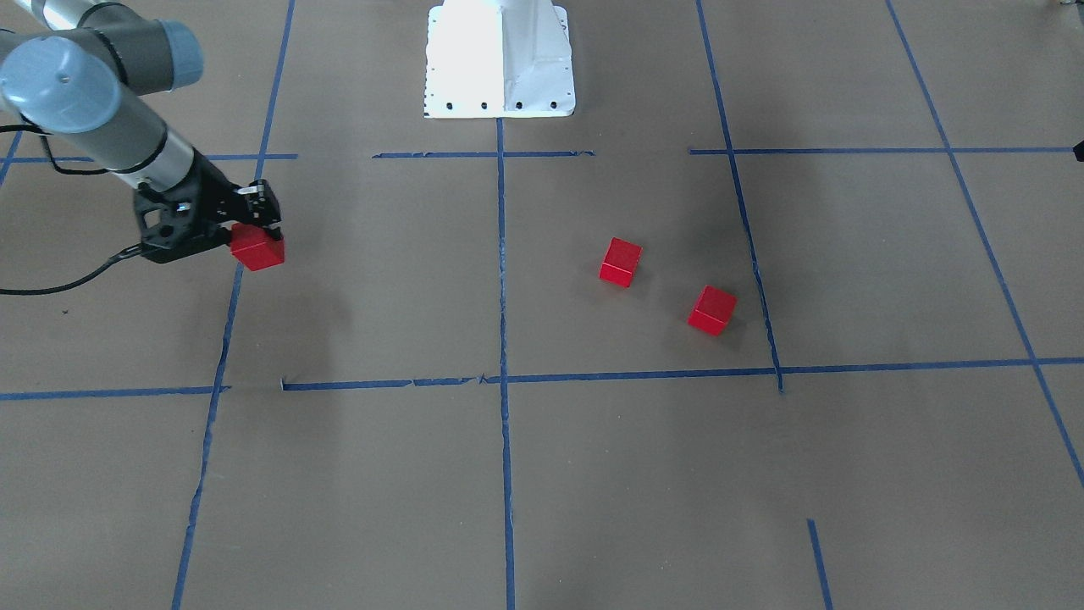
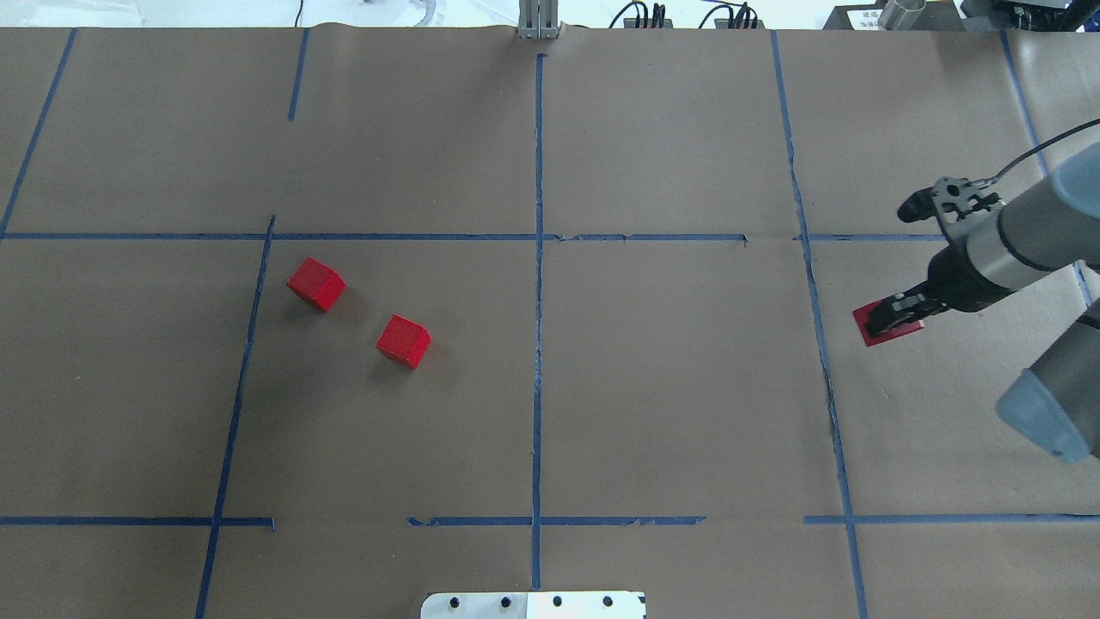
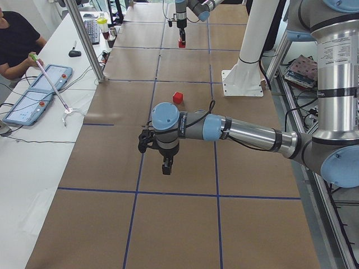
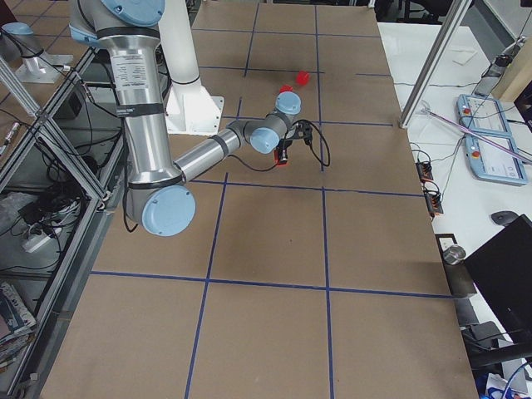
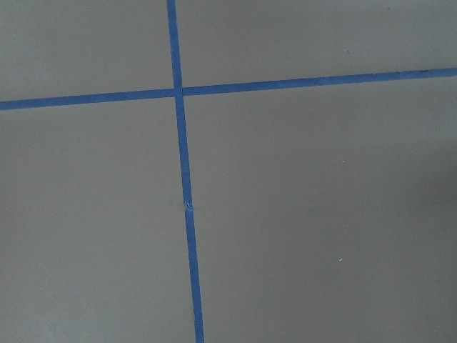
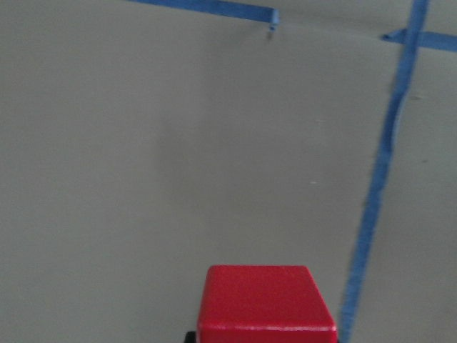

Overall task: Form red blocks into L shape at center
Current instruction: 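Carry the red cube with the right gripper to the table center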

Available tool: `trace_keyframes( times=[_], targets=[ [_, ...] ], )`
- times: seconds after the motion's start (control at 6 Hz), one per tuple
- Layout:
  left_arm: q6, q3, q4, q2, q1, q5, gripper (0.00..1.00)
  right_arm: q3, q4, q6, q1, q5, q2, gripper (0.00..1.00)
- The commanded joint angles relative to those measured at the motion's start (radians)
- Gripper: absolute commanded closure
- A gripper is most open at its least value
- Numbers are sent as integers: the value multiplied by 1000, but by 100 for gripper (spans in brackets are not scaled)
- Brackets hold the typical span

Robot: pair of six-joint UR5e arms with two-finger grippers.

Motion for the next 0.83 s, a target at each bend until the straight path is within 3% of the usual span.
trace_keyframes(
  times=[0.0,0.17,0.67],
  targets=[
    [-54,-11,-3,-3,5,-1,0,-25,-182,166,-156,-138,226,100],
    [-85,-15,-37,-6,12,0,0,-125,-223,262,-187,-145,366,100],
    [-111,-17,-123,-4,73,0,0,-311,-220,336,-241,-217,531,100]
  ],
)
